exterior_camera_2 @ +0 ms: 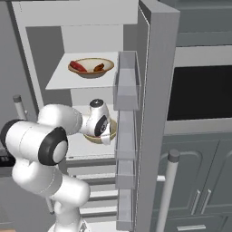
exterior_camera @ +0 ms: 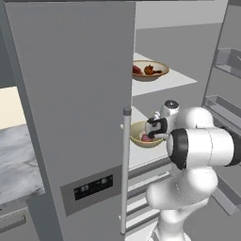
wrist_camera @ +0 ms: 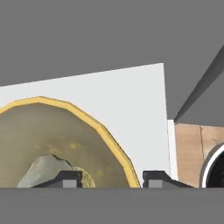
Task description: Place the bowl with the garlic and onion on the second highest shelf of the fridge. Place the bowl with the steak and chicken drumstick on the top shelf of the fridge.
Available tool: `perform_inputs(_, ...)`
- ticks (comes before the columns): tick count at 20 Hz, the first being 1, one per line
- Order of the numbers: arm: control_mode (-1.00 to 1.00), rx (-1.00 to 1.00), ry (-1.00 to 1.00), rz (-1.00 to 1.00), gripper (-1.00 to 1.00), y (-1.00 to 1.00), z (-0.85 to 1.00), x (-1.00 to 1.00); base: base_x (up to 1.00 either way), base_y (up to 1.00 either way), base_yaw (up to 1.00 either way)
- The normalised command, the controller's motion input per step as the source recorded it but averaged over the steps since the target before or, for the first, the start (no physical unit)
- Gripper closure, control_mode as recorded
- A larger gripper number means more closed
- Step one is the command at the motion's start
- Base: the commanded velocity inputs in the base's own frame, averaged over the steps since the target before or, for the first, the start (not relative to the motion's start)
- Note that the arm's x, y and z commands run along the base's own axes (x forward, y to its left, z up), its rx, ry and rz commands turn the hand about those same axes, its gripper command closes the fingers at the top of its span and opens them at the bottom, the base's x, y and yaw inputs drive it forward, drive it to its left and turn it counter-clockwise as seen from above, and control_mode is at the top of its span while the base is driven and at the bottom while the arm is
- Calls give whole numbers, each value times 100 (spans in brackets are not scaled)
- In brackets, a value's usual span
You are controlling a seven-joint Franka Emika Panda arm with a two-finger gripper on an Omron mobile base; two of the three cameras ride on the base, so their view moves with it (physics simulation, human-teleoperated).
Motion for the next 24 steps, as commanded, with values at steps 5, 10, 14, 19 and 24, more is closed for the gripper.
perform_inputs(5, -100, 4, -6, -2, -100, -7, 79, -97, 0, 0, 0)
perform_inputs(10, -100, 4, -14, 0, -100, -16, 100, -100, 0, 0, 0)
perform_inputs(14, -100, 0, -15, 0, -100, 0, 96, -100, 0, 0, 0)
perform_inputs(19, -100, 0, -18, 0, -100, 26, 75, -100, 0, 0, 0)
perform_inputs(24, -100, 0, -21, 0, -100, 23, 71, -100, 0, 0, 0)
